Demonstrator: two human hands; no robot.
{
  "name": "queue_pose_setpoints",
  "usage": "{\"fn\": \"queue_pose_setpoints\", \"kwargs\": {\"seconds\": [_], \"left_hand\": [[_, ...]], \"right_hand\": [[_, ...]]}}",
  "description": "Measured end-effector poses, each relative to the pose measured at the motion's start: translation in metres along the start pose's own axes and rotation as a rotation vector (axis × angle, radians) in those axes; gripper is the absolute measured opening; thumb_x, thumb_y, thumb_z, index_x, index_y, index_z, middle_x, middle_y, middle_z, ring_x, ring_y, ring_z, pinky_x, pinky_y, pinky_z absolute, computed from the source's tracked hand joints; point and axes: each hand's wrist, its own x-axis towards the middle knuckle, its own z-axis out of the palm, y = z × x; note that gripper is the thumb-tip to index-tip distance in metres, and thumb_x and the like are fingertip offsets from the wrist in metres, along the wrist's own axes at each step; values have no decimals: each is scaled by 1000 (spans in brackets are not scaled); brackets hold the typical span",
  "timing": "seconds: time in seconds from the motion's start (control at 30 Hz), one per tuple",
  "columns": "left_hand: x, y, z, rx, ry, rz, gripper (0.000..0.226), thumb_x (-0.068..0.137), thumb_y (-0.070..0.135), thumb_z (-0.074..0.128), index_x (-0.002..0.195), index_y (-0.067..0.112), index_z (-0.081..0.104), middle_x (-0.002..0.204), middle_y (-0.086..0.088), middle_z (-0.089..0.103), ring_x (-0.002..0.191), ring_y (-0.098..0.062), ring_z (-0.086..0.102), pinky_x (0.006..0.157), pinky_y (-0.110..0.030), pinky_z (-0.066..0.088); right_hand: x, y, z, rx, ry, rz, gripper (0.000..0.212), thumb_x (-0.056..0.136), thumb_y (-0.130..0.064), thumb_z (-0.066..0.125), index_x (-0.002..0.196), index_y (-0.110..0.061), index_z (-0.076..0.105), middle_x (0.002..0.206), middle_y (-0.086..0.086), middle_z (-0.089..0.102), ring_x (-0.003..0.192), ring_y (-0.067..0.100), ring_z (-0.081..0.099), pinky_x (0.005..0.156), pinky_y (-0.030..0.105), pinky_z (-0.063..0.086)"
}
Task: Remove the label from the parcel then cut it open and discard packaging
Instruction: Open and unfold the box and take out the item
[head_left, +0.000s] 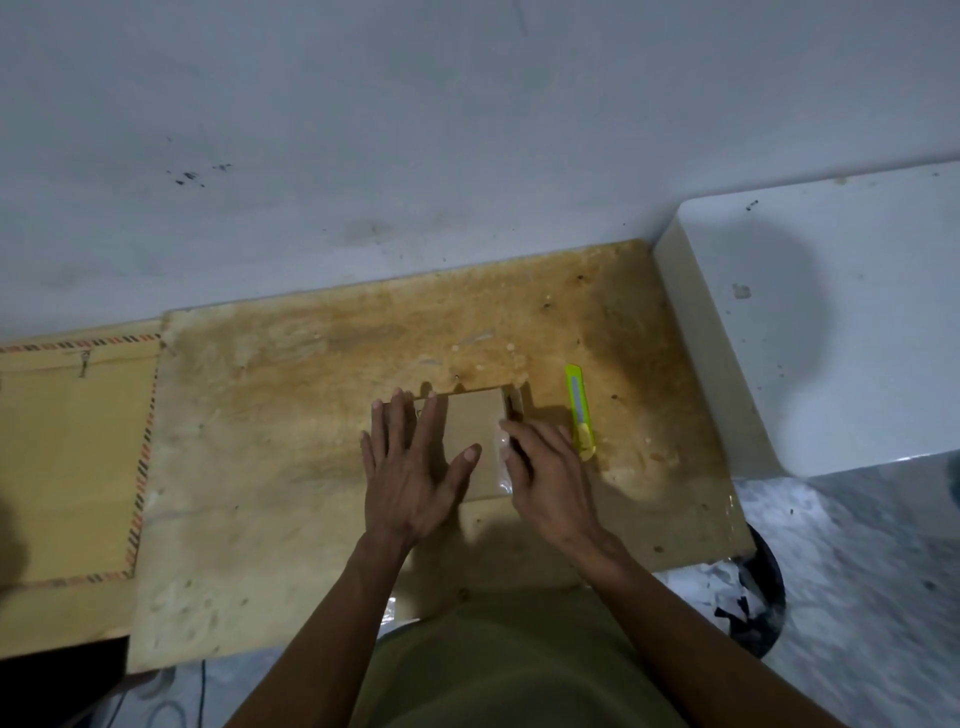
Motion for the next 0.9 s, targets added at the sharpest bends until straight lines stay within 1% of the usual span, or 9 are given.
{"fn": "queue_pose_setpoints", "kwargs": {"seconds": [0.03, 0.1, 0.17, 0.2, 0.27, 0.43, 0.63, 0.8, 0.9], "left_hand": [[-3, -1, -2, -20, 62, 16, 79, 92, 69, 42, 158, 38, 9, 167, -3, -11, 153, -22, -17, 122, -48, -6], [-13, -7, -6, -51, 193, 42, 71, 94, 57, 48, 154, 23, 29, 164, -12, 18, 153, -30, 11, 123, -53, 17], [-24, -17, -6, -90, 259, 4, 63, 95, 50, 50, 146, 15, 39, 150, -16, 37, 139, -34, 34, 109, -54, 41], [-30, -23, -5, -133, 250, -46, 64, 95, 51, 49, 146, 13, 38, 148, -15, 39, 136, -33, 38, 104, -53, 45], [-37, -34, -2, -222, 198, -141, 71, 95, 58, 45, 149, 13, 33, 154, -12, 35, 140, -29, 36, 108, -51, 43], [-40, -59, -2, -184, 79, -202, 80, 94, 69, 28, 155, 17, 26, 164, -8, 23, 153, -25, 11, 123, -50, 15], [-47, -56, -6, -327, 42, -184, 76, 89, 74, 19, 151, 35, 35, 167, -2, 10, 152, -17, -8, 123, -44, -1], [-47, -39, -20, -504, 116, -189, 65, 88, 71, 23, 142, 42, 40, 164, 3, 19, 145, -5, 1, 122, -42, 5], [-40, -30, -32, -647, 152, -201, 50, 88, 72, 23, 132, 53, 39, 157, 5, 29, 135, 1, 10, 118, -39, 15]], "right_hand": [[-4, -2, 5, -37, -23, -30, 38, 97, -25, 46, 131, -15, 61, 123, 3, 63, 108, 23, 58, 93, 36, 48], [-6, 0, 10, -92, -58, -4, 41, 99, -28, 43, 135, -15, 56, 129, 4, 62, 113, 24, 57, 97, 37, 47], [-8, 7, 12, -91, -95, 74, 43, 100, -30, 43, 138, -14, 52, 136, 6, 59, 120, 24, 55, 102, 38, 46], [-8, 11, 12, -72, -112, 113, 45, 100, -32, 44, 140, -14, 50, 138, 6, 56, 123, 24, 53, 103, 40, 46], [-10, 17, 13, -15, -146, 178, 48, 100, -38, 42, 142, -15, 46, 142, 5, 52, 127, 23, 51, 103, 41, 46], [-16, 16, 15, 149, -155, 255, 44, 99, -44, 33, 135, -27, 52, 133, -4, 58, 120, 15, 55, 95, 26, 44], [-16, 7, 17, 233, -102, 313, 52, 100, -52, 24, 129, -27, 59, 130, -5, 62, 122, 15, 53, 106, 46, 41], [-9, -7, 7, 255, -115, 371, 67, 94, -72, 18, 144, -36, 44, 148, -11, 46, 140, 11, 35, 119, 49, 24], [1, -26, -8, 417, -59, 371, 45, 97, -64, 25, 124, -43, 54, 124, -11, 56, 117, 4, 49, 108, 39, 39]]}}
